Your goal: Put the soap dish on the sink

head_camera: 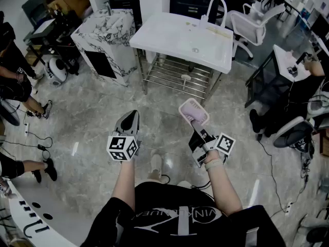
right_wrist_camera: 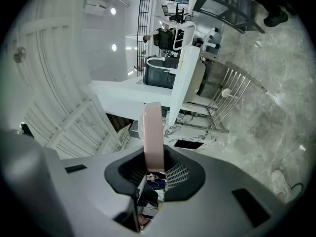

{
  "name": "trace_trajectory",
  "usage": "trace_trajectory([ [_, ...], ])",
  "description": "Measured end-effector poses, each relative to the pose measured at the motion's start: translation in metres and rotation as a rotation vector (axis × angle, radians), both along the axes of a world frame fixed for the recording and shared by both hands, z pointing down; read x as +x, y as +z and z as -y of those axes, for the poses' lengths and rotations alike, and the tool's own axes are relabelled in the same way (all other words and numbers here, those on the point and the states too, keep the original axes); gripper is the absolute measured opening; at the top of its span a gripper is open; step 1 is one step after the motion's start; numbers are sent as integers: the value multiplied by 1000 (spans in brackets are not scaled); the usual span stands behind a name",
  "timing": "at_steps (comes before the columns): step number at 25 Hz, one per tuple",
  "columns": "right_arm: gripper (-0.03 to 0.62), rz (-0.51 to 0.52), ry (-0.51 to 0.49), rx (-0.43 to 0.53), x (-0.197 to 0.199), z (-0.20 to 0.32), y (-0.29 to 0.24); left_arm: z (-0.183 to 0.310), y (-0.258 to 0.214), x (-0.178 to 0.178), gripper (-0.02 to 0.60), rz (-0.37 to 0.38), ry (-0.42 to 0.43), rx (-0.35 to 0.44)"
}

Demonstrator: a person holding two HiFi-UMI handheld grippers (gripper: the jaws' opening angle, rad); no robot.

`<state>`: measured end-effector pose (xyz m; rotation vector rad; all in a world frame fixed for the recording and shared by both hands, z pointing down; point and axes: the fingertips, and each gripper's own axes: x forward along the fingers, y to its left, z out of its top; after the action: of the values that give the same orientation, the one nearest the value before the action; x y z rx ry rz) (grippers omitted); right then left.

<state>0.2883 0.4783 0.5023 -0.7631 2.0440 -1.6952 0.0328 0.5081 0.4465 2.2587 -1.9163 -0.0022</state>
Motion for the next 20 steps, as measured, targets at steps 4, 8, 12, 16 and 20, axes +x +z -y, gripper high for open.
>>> trace_trajectory([
  [4,81,-14,3,10,-14,31,6,34,2,-10,17,6,25,8],
  [8,82,-21,4,4,-30,54,8,61,5,-21,17,-3,38,7],
  [12,81,-33,16,-4,-41,74,9,83,8,-32,17,-18,50,-5],
  [16,82,-39,29,-9,-57,91,10,104,12,-48,17,-28,61,-20],
  [20,83,-49,50,-9,-69,109,11,128,16,-62,17,-30,81,-28],
])
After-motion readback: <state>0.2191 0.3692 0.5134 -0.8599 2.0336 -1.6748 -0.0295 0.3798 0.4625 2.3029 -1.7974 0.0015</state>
